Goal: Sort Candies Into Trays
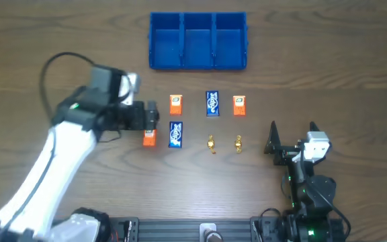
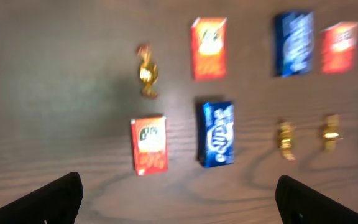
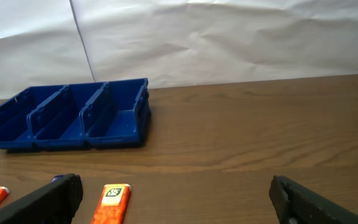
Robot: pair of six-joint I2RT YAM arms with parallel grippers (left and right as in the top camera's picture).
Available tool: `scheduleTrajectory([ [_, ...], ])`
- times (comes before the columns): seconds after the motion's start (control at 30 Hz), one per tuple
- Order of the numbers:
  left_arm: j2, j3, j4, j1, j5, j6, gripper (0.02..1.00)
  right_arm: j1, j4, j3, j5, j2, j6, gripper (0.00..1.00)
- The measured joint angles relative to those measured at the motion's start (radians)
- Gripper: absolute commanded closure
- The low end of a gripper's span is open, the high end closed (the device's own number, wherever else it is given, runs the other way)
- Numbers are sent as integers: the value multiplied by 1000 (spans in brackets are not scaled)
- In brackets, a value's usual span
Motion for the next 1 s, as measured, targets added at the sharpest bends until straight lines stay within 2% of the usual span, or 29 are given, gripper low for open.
scheduleTrajectory([
  [0.33,282,1,2,-93,-134,-150,40,0,0,0,0,0,0,3],
  [0.7,404,1,47,-98,-186,-178,75,0,0,0,0,0,0,3],
  [1.0,485,2,79,-106,-190,-177,88,0,0,0,0,0,0,3],
])
